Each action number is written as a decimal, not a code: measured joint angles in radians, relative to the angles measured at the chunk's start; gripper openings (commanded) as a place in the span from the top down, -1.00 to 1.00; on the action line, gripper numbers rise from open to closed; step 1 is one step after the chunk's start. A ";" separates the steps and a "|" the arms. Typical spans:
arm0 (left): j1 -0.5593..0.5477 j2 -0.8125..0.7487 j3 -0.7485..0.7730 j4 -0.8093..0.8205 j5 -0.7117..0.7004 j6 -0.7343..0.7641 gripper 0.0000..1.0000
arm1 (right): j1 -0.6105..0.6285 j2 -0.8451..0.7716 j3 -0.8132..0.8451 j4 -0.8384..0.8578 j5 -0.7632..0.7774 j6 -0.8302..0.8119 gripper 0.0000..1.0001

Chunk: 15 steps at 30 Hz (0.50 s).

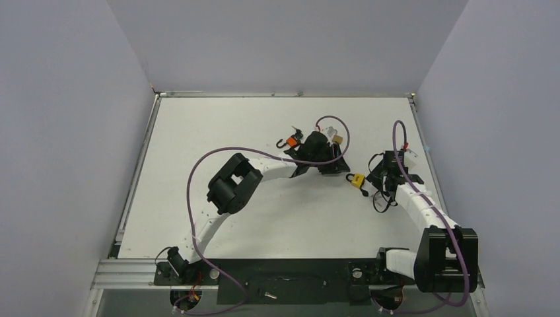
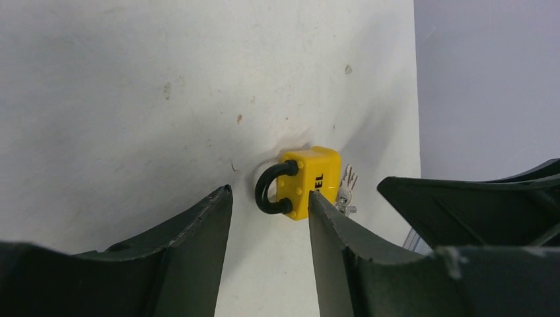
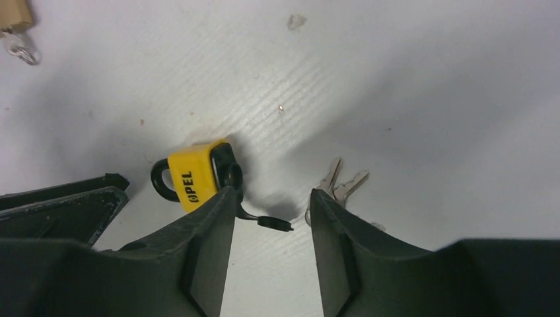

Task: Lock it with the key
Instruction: Place the key at the center of the board, then pick up the lock from the center of the board.

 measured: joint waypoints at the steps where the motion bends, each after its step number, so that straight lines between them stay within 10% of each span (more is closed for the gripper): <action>1: 0.006 -0.013 0.000 -0.017 -0.003 0.014 0.10 | 0.003 -0.001 0.014 -0.008 0.004 0.001 -0.10; 15: 0.209 -0.607 -0.242 -0.280 -0.120 0.127 0.03 | 0.230 0.481 0.615 -0.042 0.173 -0.069 -0.39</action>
